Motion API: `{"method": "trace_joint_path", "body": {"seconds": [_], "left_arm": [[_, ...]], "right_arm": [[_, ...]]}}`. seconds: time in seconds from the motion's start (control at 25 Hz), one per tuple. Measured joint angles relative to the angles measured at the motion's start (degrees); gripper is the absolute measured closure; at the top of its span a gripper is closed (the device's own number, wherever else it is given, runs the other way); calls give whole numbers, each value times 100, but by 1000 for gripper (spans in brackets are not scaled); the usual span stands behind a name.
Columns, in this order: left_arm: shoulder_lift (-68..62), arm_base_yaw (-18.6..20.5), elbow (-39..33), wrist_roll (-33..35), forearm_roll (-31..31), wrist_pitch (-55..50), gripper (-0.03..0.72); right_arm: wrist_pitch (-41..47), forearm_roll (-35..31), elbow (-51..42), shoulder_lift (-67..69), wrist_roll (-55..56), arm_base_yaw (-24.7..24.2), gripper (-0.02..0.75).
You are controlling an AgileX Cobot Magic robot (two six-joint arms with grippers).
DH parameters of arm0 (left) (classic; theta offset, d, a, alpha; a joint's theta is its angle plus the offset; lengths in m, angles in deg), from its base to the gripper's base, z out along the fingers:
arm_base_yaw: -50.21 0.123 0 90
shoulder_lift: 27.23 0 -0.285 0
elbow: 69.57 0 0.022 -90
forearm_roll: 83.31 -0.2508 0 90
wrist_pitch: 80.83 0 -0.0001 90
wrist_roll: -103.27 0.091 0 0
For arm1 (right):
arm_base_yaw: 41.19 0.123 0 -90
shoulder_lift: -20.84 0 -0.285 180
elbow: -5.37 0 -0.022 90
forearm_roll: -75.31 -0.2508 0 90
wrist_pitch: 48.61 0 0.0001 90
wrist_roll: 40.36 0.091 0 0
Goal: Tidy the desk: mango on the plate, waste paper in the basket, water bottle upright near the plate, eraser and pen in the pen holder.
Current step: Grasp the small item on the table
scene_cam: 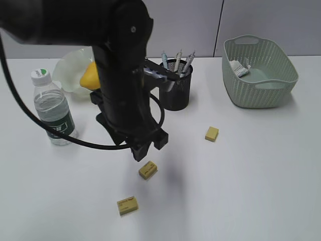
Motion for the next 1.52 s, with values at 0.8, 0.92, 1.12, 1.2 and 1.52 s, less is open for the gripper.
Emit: {"method": "trace_joint_path", "body": {"seconds": [0.8, 0.92, 1.12, 1.2, 1.52], "left_arm": [[-1510, 31, 657, 395, 254, 686, 231], [-1557, 89, 657, 410, 279, 711, 231], [-1568, 144, 657, 428, 274, 594, 249], [-1568, 144, 662, 445, 279, 593, 262], [-1677, 144, 668, 652, 424, 600, 270]], "right_arm": [[-1, 0, 0, 0, 0, 0, 165], [-1, 0, 0, 0, 0, 0, 165], [-1, 0, 0, 0, 0, 0, 165], [-1, 0, 0, 0, 0, 0, 165], [-1, 0, 0, 0, 0, 0, 165]]}}
